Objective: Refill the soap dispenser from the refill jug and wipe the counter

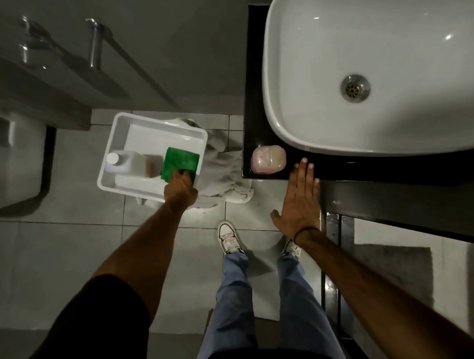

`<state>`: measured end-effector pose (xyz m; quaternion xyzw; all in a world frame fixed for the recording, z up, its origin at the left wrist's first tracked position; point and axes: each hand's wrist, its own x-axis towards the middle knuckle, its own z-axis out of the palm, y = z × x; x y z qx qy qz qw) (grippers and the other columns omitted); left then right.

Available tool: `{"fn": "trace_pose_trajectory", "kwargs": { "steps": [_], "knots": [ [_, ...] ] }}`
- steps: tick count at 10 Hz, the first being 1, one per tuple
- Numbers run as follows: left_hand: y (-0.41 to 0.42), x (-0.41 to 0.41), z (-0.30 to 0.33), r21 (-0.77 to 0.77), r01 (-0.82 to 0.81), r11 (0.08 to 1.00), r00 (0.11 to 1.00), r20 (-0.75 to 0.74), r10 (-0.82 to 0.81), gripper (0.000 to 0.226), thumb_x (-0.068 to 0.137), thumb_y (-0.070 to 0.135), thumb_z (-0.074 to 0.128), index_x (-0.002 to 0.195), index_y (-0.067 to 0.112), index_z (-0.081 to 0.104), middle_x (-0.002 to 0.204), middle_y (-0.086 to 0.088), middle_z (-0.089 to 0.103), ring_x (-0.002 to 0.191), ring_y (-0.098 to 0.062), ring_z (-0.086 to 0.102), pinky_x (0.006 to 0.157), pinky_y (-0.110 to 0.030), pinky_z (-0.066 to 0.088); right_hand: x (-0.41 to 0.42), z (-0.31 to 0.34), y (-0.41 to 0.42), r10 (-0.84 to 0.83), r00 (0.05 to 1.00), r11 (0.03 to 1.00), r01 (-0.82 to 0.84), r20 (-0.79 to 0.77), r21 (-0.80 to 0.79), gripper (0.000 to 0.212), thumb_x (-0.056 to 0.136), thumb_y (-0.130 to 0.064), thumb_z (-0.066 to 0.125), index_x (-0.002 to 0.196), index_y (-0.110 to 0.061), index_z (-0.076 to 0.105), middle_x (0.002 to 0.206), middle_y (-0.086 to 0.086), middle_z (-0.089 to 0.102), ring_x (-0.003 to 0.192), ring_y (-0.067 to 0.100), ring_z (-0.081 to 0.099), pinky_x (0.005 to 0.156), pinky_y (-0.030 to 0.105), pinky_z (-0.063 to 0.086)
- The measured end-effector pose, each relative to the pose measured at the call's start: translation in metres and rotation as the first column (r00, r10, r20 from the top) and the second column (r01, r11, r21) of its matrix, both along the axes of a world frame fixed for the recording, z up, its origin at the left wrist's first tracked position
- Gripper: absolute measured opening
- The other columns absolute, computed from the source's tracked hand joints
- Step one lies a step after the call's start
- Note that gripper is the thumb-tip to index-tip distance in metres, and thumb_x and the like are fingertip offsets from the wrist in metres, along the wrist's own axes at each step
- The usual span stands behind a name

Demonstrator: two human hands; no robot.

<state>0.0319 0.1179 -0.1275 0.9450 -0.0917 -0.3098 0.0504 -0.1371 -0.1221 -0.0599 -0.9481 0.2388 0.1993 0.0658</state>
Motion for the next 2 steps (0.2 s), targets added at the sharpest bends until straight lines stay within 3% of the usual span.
{"fn": "trace_pose_trajectory", "kwargs": {
  "steps": [1, 2],
  "knots": [
    [-0.002, 0.006, 0.02, 0.07, 0.036, 0.997, 0.998, 0.052, -0.04, 0.043, 0.097, 0.017, 0.054, 0.138, 0.004, 0.052, 0.141, -0.023, 0.05, 0.123, -0.041, 0.053, 0.101, -0.053, 0.048, 0.001, 0.01, -0.005, -0.005, 1.0, 0.999, 0.006, -0.019, 0.045, 0.127, 0.071, -0.049, 0.072, 0.157, -0.001, -0.008, 0.164, 0.018, -0.021, 0.153, 0.034, -0.018, 0.126, 0.051, 0.003],
    [-0.006, 0.015, 0.051, 0.087, 0.047, 0.995, 0.986, 0.157, -0.06, 0.058, 0.1, 0.024, 0.053, 0.151, 0.006, 0.035, 0.155, -0.021, 0.039, 0.141, -0.041, 0.039, 0.115, -0.054, 0.034, -0.003, 0.018, -0.009, 0.06, 0.998, 0.997, -0.059, -0.025, 0.04, 0.124, 0.073, -0.049, 0.069, 0.157, -0.002, -0.01, 0.164, 0.018, -0.021, 0.153, 0.033, -0.017, 0.126, 0.049, 0.002]
  ]
}}
